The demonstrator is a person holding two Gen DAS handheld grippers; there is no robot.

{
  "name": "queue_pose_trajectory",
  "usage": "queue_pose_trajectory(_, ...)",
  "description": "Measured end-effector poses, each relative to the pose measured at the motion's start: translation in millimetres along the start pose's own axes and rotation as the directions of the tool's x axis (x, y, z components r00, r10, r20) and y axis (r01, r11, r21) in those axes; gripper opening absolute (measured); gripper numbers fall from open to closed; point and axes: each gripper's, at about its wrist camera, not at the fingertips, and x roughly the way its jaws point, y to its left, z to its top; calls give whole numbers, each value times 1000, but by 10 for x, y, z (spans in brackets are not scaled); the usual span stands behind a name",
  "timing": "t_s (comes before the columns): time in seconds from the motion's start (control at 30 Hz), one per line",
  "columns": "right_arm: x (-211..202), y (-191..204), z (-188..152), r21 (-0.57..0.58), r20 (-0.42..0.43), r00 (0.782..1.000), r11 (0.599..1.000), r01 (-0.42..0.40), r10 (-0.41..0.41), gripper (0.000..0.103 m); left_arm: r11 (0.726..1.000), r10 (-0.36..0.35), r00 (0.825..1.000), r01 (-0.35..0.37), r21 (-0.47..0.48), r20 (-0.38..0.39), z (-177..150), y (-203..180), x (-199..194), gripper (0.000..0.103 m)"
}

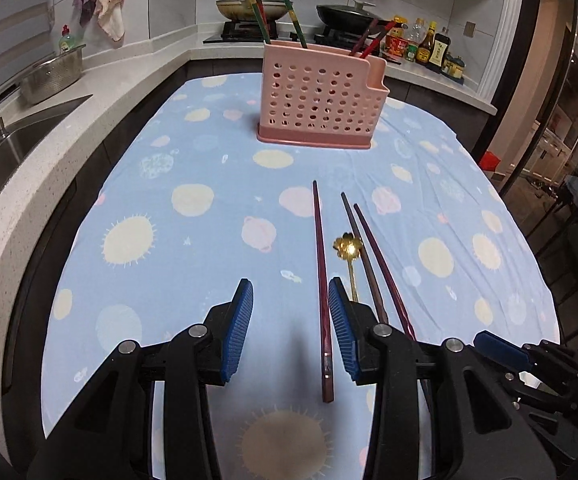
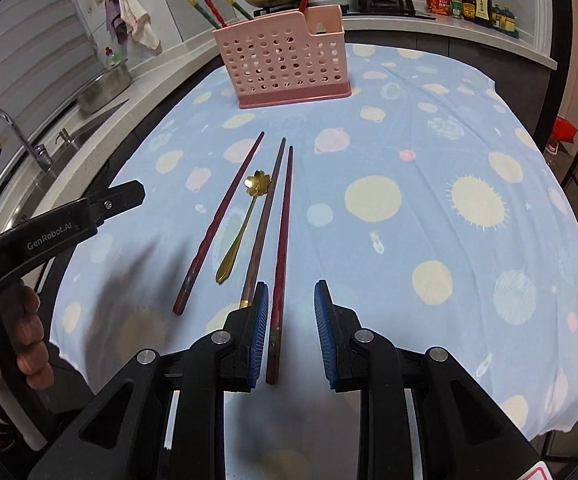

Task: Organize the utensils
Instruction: 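Grasp a dark red chopstick with the left tool while the right tool grasps a red chopstick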

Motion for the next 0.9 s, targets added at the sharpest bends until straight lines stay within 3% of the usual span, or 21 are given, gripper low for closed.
queue_pose_trajectory(0.4, 172, 59, -161, -11, -77, 997, 1000, -24, 23, 24, 1000, -15, 997, 16, 14, -79, -371, -57, 118, 37)
queue_pose_trajectory(0.9, 305, 37, -203, -1, -119, 993, 1000, -15, 15, 23, 998, -47, 989, 52, 32, -141, -513, -156, 281, 37)
